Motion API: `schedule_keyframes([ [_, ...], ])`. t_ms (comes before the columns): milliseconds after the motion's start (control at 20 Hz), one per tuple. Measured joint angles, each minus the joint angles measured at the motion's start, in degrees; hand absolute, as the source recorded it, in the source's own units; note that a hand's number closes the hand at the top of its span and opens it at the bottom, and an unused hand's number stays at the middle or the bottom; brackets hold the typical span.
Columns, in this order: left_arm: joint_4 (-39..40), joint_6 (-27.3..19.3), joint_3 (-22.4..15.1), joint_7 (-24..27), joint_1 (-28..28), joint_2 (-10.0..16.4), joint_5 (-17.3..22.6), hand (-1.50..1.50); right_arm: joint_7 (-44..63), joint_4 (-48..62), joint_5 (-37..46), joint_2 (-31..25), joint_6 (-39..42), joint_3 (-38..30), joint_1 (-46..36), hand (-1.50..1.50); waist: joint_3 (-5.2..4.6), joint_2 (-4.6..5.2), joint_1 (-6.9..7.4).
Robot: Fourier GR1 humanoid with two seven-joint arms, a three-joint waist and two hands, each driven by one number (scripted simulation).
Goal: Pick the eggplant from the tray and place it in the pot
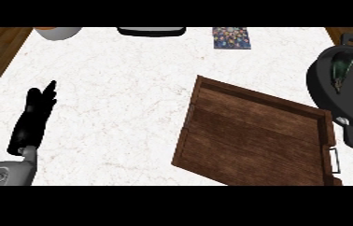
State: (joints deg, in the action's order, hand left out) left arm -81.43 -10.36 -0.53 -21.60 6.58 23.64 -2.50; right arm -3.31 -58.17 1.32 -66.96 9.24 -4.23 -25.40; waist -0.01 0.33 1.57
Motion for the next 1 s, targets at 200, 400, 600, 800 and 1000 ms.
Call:
schedule_keyframes([
  [200, -0.1, 1.0, 0.9, 0.0, -0.1, 0.5, 0.1, 0.00, 1.5, 5.2, 1.4, 5.1, 2.0, 2.1, -4.5, -1.50, 0.02, 0.04, 0.20],
  [400, 0.9, 1.1, 1.2, 0.5, 0.0, -0.1, -0.4, 0.00, 0.9, 8.8, 0.6, 10.8, 1.5, 1.3, -7.8, -1.50, 0.04, -0.02, -0.22],
  [600, -0.3, 1.2, 1.4, -0.6, -0.2, -0.1, -0.7, 0.00, -0.7, 12.6, -2.9, 14.4, -0.3, -3.1, -10.0, -1.50, 0.08, -0.08, -0.38],
  [800, -0.5, 1.3, 1.7, -0.5, -0.7, -0.3, -0.7, 0.00, -2.3, 16.8, -7.2, 14.7, -2.3, -9.4, -12.2, -1.50, 0.09, -0.10, -0.58],
  [1000, -0.7, 1.7, 2.6, 0.0, -1.2, 0.0, -0.6, 0.00, -6.4, 22.1, -10.3, 12.4, -2.4, -15.2, -11.6, -1.50, 0.10, -0.07, -0.84],
])
